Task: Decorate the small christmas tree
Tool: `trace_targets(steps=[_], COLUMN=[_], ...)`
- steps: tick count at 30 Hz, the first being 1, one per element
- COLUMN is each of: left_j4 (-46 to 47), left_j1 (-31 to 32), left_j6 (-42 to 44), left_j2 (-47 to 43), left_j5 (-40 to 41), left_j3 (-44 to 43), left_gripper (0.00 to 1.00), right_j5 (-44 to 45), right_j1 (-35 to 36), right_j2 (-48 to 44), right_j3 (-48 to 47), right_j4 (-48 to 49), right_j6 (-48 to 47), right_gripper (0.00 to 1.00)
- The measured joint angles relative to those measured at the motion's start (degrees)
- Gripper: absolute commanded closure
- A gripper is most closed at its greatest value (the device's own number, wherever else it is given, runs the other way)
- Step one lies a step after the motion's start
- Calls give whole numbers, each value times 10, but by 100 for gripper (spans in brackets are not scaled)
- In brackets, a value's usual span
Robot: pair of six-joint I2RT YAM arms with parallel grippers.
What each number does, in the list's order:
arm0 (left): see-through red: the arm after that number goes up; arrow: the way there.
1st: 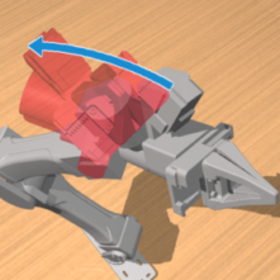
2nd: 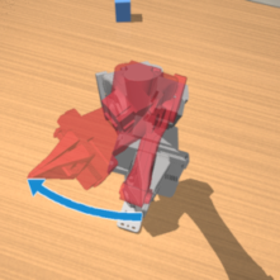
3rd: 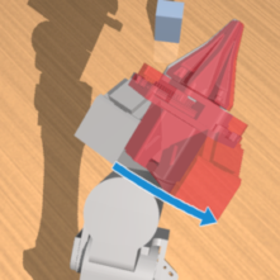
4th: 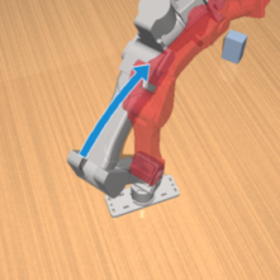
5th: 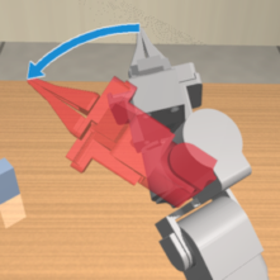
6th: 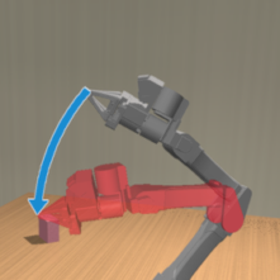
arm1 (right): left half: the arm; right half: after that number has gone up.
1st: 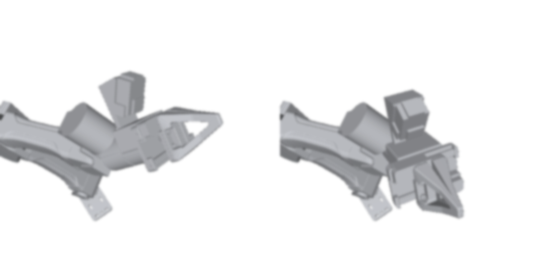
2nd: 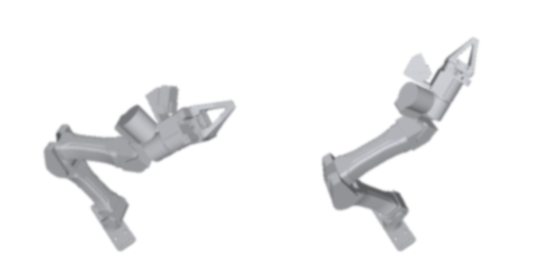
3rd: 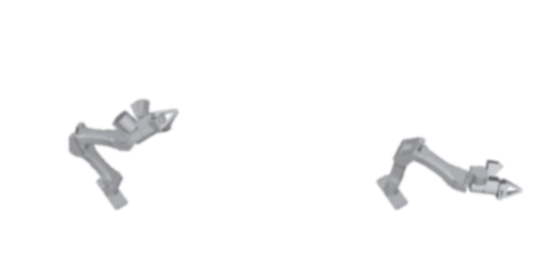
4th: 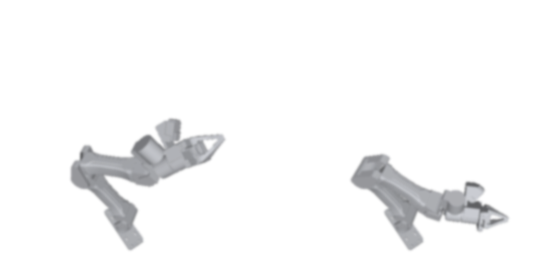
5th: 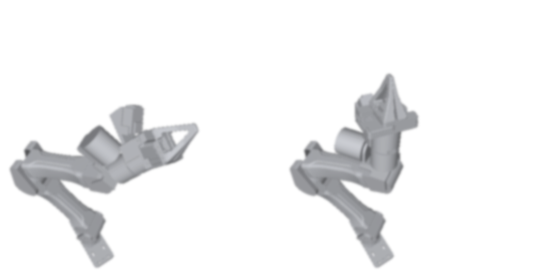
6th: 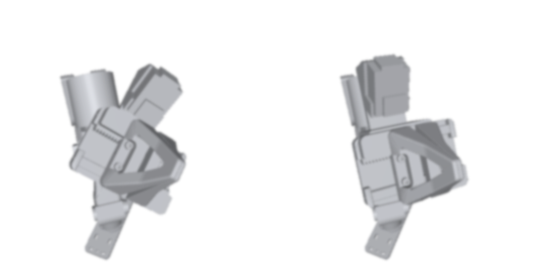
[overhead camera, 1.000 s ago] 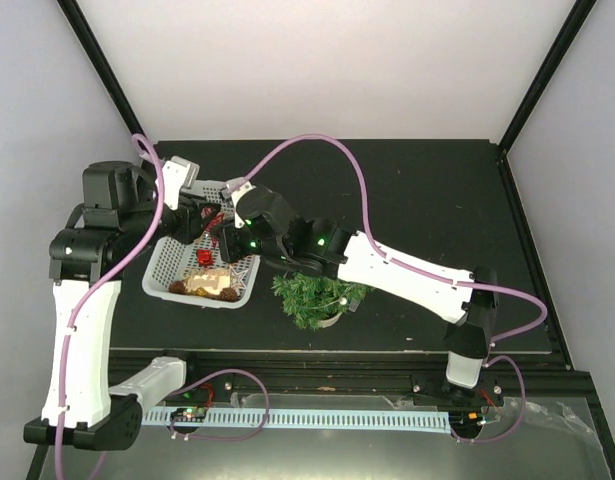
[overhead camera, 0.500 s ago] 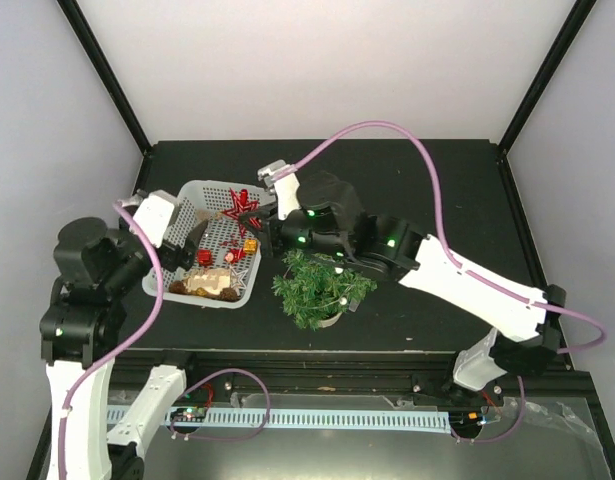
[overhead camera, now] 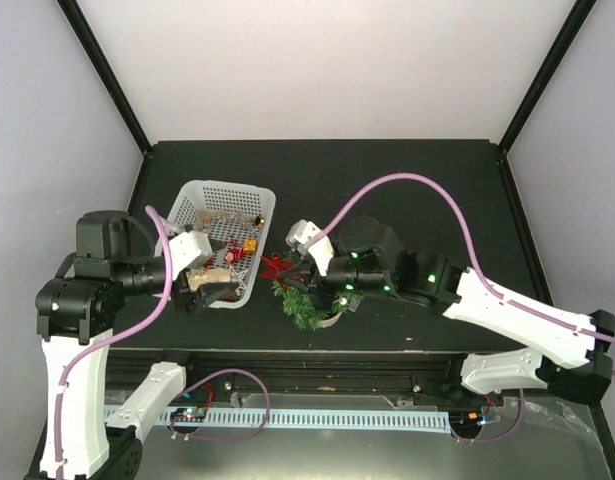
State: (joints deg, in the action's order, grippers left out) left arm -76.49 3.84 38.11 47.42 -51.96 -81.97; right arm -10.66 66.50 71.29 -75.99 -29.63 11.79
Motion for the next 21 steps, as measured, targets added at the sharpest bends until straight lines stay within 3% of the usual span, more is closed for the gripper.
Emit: trace_targets(steps=[6,12,16,21], left_j4=[-80,-94,8,140], left_j1=[4,16,16,16], left_j6=[95,140,119,121], left_j2=[5,6,-74,-200], left_j5=[-101,-134,-76,44], left_j3=[6,19,72,116], left_gripper=[40,29,21,20], right_j5=[-57,-97,-116,-131], right_j1=[0,3,3,3], right_j2=[-51,-47,-29,-20], right_j3=[28,29,15,-24], right_j4=[24,34,21,-9], right_j6=[-10,-3,26,71], right_gripper=[99,99,99,99])
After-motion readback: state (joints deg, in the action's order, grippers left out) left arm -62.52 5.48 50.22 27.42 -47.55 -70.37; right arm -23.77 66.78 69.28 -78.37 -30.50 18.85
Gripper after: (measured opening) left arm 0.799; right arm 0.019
